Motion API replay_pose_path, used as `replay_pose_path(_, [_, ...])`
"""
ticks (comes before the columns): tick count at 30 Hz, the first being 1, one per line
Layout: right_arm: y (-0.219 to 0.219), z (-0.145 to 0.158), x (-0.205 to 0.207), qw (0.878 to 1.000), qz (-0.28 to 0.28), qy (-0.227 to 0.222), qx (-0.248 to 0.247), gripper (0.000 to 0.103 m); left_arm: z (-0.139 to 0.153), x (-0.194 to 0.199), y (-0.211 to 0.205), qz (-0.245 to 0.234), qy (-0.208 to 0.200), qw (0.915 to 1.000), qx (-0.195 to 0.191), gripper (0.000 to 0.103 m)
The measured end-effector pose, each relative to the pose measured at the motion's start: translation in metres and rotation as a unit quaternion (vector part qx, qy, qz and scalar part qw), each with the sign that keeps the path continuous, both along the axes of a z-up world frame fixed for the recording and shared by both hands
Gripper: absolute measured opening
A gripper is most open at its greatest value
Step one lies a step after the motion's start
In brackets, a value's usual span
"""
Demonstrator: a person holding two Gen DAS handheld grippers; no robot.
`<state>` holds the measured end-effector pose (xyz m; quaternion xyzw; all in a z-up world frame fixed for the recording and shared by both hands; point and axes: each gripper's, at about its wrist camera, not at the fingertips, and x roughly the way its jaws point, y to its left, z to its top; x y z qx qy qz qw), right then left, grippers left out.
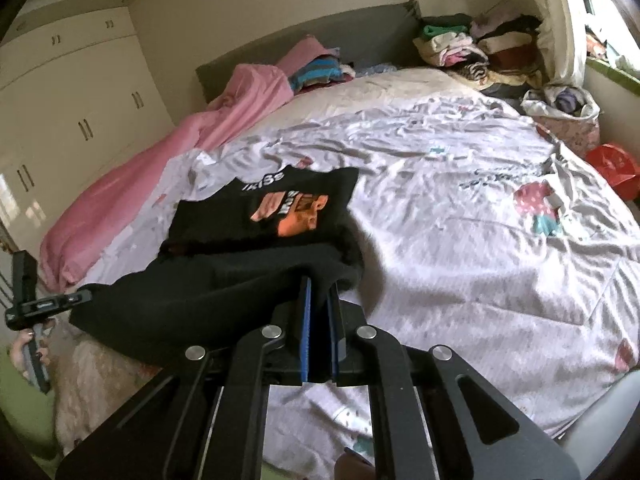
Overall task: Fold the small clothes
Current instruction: 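Lift the hem with both grippers and fold it toward the collar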
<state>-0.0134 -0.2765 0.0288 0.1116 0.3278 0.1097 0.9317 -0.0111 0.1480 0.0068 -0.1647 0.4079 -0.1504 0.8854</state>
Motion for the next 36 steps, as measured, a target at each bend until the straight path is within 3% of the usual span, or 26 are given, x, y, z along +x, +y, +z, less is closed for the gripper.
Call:
replay_pose_path(9, [0.000, 0.007, 0.010, 1.000, -0.025, -0.018, 0.002, 0.006, 0.037, 0.013, -0.006, 0.014, -0.051, 0.9985, 0.014, 0.002])
replay_pose_path(20, [0.000, 0.025, 0.036, 0.998, -0.042, -0.049, 0.007, 0.006, 0.062, 0.038, -0.012, 0.044, -0.089, 0.9949, 0.017, 0.002])
replay_pose_path(36, [0.011, 0.039, 0.085, 0.995, -0.061, -0.075, -0.028, 0.006, 0.072, 0.076, -0.022, 0.078, -0.123, 0.9871, 0.066, 0.002])
